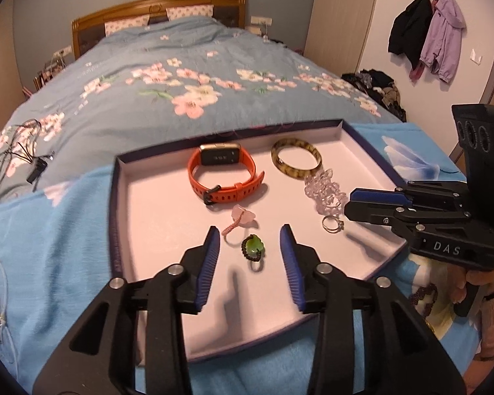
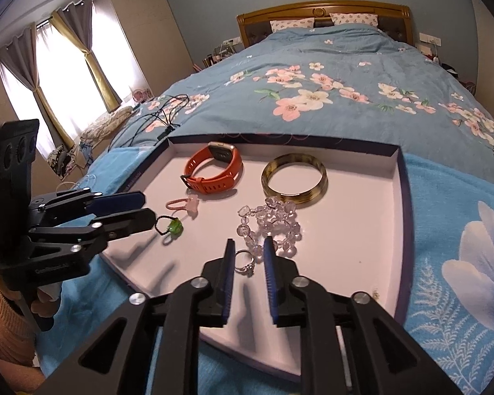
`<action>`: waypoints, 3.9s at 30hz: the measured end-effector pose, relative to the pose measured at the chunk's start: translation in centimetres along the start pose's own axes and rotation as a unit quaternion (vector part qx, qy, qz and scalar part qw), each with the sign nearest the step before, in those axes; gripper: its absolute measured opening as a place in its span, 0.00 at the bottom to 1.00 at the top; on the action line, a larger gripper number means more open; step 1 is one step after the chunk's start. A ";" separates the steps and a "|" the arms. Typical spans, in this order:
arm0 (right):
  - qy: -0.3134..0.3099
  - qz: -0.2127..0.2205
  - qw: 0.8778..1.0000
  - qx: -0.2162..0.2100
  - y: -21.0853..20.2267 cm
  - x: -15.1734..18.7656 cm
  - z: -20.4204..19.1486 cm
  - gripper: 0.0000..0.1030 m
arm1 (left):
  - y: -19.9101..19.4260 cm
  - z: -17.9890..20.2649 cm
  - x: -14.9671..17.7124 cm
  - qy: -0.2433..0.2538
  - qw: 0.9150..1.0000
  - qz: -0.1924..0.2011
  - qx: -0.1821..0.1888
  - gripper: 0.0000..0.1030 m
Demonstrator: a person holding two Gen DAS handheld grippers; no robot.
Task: Organize jewelry
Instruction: 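Open both tools to drop the two rings into the box lid, then move the right tool to the purple bracelet while the left tool reaches the black ring, then close the right tool on the purple bracelet while the left tool grasps the black ring, then carry the purple bracelet with the right tool while the left tool holds the black ring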
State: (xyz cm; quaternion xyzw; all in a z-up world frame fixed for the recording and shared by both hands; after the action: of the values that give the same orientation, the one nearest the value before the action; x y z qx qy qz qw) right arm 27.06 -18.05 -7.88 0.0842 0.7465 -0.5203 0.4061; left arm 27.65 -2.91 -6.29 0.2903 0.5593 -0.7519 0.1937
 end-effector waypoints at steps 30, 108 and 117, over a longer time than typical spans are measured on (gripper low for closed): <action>0.006 -0.006 1.000 0.020 -8.1 9.9 -1.5 0.34 | -6.9 2.9 11.9 0.089 0.995 -0.029 0.046 0.41; -0.047 0.058 0.997 0.023 -10.3 6.4 -5.9 0.03 | -9.8 1.8 9.4 0.030 0.998 0.047 0.036 0.22; -0.048 0.063 0.997 0.019 -10.2 6.0 -6.3 0.03 | -10.0 1.6 9.3 0.027 0.998 0.053 0.034 0.22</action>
State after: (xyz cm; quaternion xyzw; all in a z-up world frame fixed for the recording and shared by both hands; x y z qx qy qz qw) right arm 14.27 -19.06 -4.01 0.1139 0.7094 -0.5112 0.4717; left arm 14.14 -1.15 -4.73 0.3458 0.5224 -0.7511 0.2080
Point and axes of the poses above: each gripper's, at about its wrist camera, not at the fingertips, and y roughly the way its jaws point, z to its right, x to its underside, the point moved 1 cm from there along y, roughly the way its jaws point, and after that the axes turned 10 degrees about -y, right-handed, at the moved point
